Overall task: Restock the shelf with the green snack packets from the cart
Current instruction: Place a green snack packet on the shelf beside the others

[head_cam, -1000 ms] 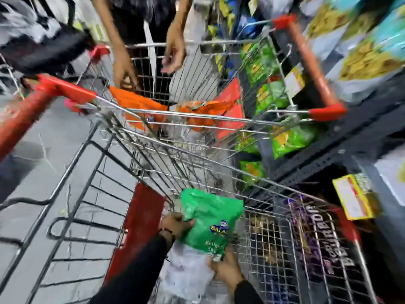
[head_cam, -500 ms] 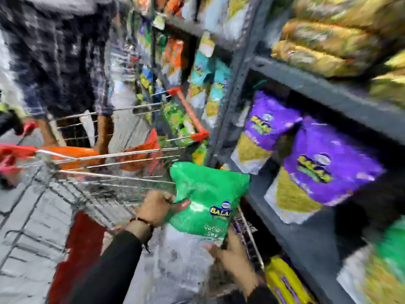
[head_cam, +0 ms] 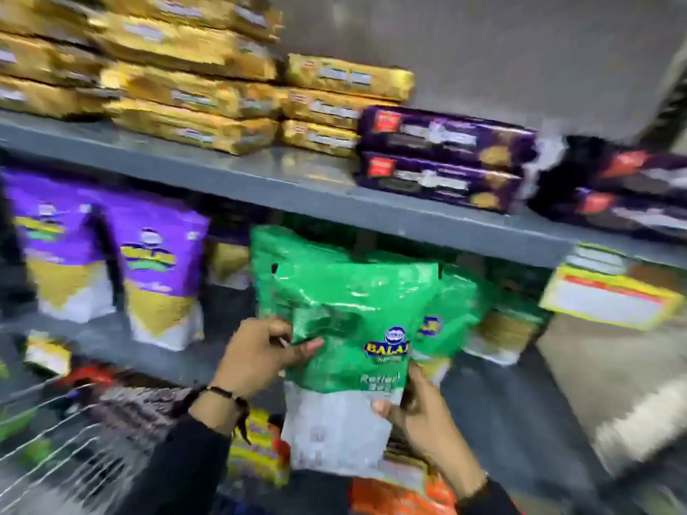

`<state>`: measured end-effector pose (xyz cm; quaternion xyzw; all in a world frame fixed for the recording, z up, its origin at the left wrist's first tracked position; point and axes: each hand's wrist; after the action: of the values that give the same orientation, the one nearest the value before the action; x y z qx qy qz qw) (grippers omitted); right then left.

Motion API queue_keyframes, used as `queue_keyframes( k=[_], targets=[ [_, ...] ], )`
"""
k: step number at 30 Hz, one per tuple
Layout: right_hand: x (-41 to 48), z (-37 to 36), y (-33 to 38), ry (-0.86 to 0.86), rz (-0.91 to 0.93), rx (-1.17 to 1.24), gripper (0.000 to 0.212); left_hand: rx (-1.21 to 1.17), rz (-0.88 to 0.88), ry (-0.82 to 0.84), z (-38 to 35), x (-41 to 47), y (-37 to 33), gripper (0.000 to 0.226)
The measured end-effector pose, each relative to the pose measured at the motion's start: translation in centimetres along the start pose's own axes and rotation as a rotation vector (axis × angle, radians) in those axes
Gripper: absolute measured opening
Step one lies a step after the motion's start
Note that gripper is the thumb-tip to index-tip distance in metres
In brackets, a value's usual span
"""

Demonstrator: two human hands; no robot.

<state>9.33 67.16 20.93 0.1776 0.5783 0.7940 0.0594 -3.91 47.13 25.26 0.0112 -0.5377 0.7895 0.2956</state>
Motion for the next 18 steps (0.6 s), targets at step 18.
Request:
queue_keyframes(
  k=[18],
  targets=[
    [-5.4, 18.5, -7.1, -0.572, -0.131, -0.042, 0.054, -0.316, 0.049, 0.244, -23.8, 3.9, -9.6, 0.032]
  ],
)
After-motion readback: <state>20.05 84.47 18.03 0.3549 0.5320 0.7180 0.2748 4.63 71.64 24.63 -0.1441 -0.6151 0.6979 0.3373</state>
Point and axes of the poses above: each hand's wrist, its own x-axis towards the middle knuckle, its own z-axis out of the back of the hand, y = z × x
